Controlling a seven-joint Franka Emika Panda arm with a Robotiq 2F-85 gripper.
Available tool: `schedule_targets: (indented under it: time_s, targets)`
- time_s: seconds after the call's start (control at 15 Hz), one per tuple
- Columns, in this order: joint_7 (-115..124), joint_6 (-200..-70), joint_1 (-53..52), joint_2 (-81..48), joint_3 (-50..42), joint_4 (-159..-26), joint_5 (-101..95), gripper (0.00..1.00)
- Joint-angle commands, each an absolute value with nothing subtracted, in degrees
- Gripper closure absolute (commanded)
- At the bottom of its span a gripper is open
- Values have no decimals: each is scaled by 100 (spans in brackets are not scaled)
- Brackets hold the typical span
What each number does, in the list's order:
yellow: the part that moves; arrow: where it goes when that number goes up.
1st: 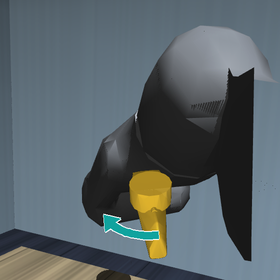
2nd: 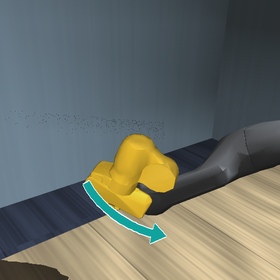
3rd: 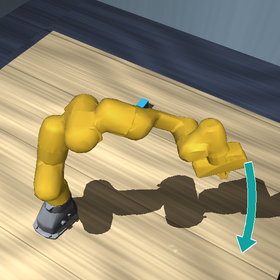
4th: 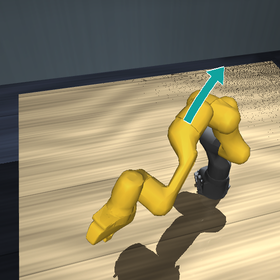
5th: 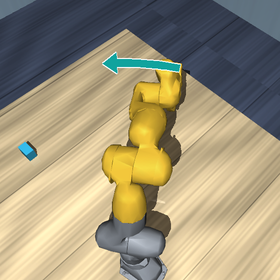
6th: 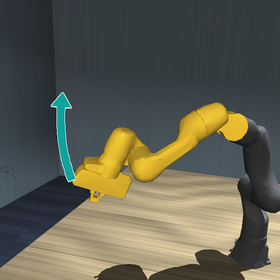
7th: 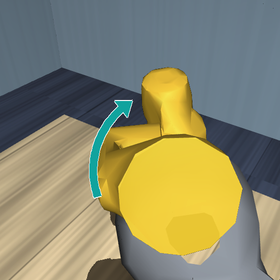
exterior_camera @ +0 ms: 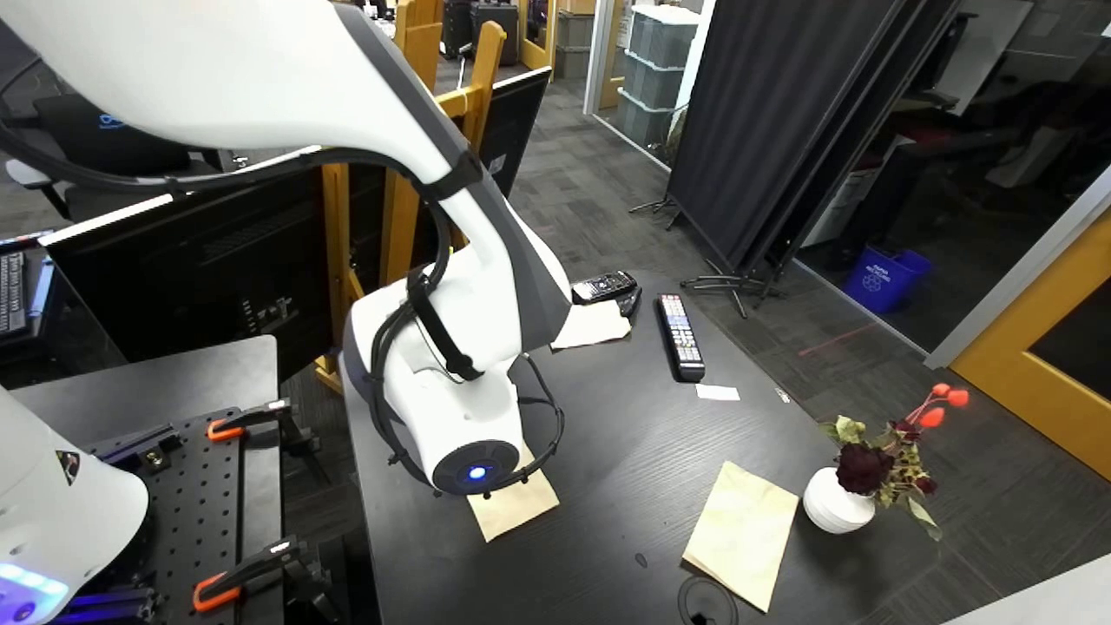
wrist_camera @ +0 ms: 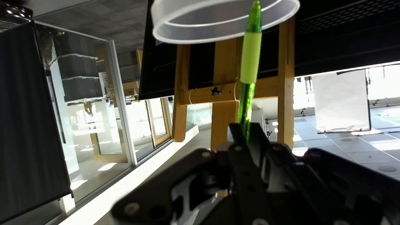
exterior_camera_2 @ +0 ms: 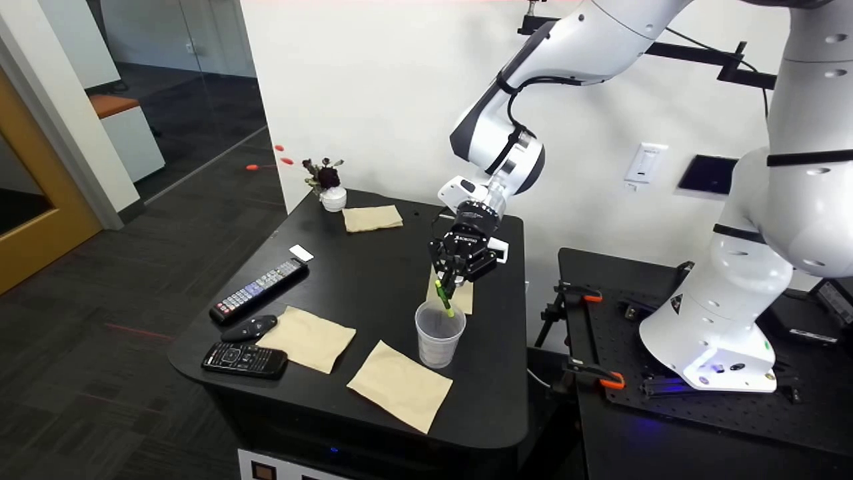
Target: Pick up the pen and put it in the cup
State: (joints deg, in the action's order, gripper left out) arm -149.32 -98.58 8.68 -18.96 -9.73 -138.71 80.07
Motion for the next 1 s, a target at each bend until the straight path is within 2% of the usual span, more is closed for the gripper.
schedule_targets:
  time_s: [0.0,0.53,0.6,0.67,0.73,0.93]
  targets:
    - [-14930,-9820,913,-2087,-1000,-13728,8034,97]
    - [-14931,-9862,960,-2433,-1034,-13610,8071,97]
    - [-14931,-9867,961,-2472,-1034,-13594,8079,91]
    - [-14931,-9858,963,-2495,-1031,-13581,8089,65]
    - [-14931,-9865,959,-2521,-1028,-13564,8102,64]
    - [-14931,-9861,958,-2576,-1022,-13515,8127,42]
